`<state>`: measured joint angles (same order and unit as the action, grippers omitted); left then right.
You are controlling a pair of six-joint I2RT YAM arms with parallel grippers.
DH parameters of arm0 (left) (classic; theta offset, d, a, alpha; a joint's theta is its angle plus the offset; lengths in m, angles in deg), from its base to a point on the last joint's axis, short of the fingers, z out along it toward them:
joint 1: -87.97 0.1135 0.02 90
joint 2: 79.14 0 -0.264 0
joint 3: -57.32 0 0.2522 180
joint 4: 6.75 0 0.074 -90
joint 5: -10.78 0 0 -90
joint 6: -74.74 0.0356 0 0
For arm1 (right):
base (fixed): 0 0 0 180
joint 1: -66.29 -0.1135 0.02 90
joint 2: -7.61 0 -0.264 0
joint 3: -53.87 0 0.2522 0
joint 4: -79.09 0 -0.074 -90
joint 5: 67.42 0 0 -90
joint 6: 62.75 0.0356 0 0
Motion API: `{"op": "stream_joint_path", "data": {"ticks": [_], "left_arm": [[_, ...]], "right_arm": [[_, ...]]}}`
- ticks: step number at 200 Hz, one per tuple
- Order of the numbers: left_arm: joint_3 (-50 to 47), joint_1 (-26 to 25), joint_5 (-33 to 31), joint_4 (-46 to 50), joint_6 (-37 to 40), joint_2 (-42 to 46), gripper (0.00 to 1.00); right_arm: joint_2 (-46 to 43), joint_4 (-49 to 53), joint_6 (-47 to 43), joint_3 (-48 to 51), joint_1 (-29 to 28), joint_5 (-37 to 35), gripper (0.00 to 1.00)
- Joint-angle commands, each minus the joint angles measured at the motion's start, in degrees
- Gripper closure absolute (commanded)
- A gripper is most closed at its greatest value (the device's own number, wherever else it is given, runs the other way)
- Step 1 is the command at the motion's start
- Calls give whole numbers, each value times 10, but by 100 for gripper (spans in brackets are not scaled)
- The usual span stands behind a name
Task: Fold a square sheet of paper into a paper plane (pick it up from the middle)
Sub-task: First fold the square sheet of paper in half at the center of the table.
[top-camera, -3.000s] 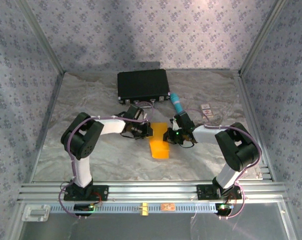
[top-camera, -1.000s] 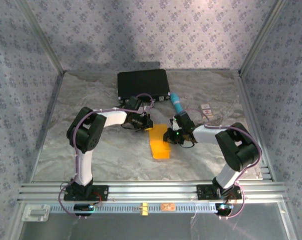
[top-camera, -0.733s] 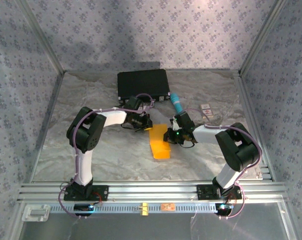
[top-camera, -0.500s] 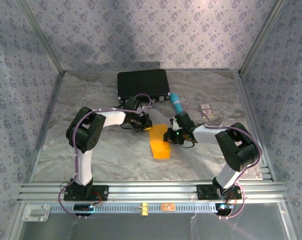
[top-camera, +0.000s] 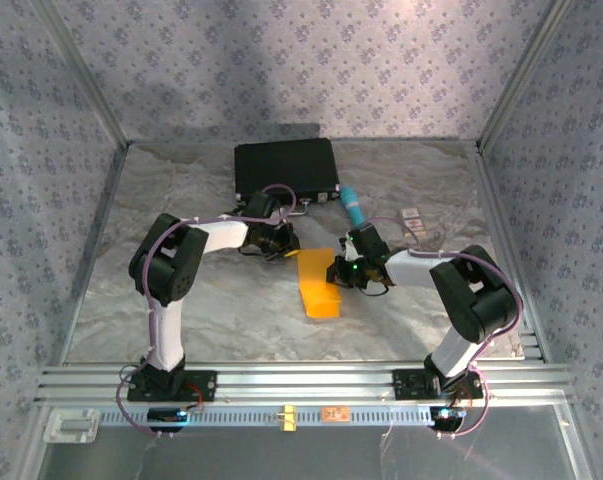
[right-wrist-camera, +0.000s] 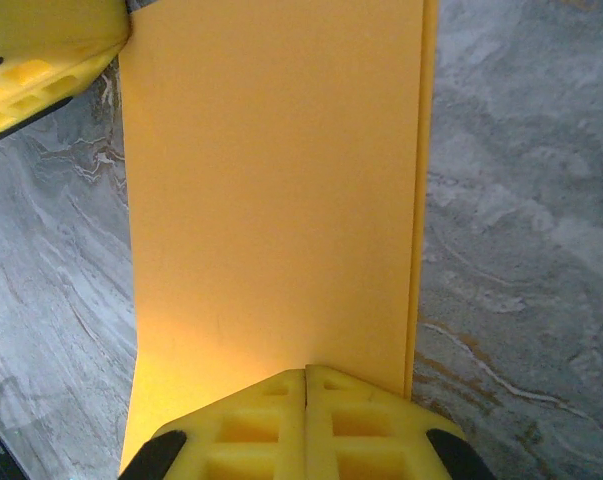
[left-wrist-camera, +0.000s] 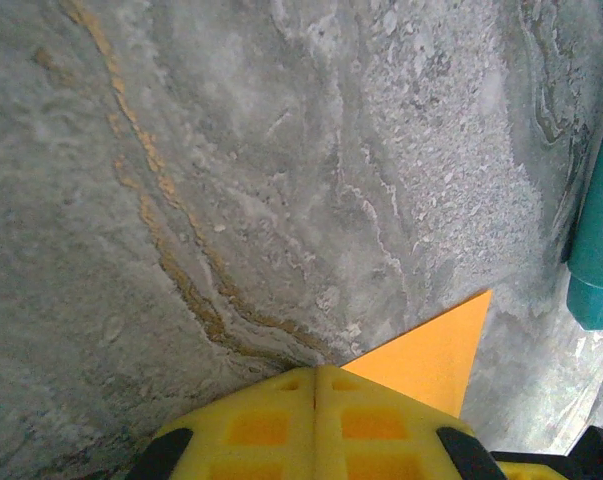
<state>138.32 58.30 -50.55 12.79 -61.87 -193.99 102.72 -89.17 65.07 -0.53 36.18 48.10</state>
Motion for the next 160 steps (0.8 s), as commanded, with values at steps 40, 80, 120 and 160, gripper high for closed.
{"op": "stream_joint_path", "data": {"ticks": [40,80,120,160], "left_arm": [[4,6,-89,52,6,55,100],[2,-20,-87,80,24,100,100],[-39,-85,-51,55,4,127,100],[-77,-133,-45,52,-10,132,100]], "right_arm": [[6,60,-13,23,3,-23,100],[1,60,-13,23,2,-28,100],[-1,57,-4,25,2,-35,100],[-3,57,-5,26,1,-35,100]]}}
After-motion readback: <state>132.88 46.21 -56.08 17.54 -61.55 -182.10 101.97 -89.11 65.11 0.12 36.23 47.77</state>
